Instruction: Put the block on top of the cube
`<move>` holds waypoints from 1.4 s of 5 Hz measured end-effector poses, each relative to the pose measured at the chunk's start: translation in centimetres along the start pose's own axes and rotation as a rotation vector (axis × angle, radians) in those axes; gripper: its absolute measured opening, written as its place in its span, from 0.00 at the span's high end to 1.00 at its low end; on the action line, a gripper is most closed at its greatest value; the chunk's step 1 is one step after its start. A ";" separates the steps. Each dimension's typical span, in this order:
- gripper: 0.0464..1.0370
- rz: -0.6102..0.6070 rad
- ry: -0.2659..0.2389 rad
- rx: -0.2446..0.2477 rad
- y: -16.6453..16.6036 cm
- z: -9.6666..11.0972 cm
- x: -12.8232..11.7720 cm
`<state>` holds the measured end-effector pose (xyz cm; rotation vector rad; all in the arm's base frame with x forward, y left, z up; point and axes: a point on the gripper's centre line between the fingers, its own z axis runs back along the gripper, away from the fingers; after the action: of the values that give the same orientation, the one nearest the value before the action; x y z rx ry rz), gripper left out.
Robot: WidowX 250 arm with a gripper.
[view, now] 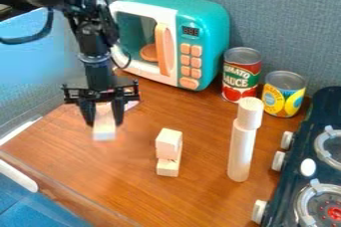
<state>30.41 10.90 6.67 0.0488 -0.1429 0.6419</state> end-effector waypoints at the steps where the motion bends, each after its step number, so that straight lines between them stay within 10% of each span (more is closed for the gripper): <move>1: 0.49 -0.071 -0.026 -0.026 -0.2 1.9 -0.1; 4: 0.49 -0.608 -0.121 -0.061 -9.4 9.5 -3.8; 7: 0.49 -0.550 0.025 -0.005 -10.5 11.6 -4.9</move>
<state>31.45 -1.42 17.41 0.0715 -0.1000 0.0936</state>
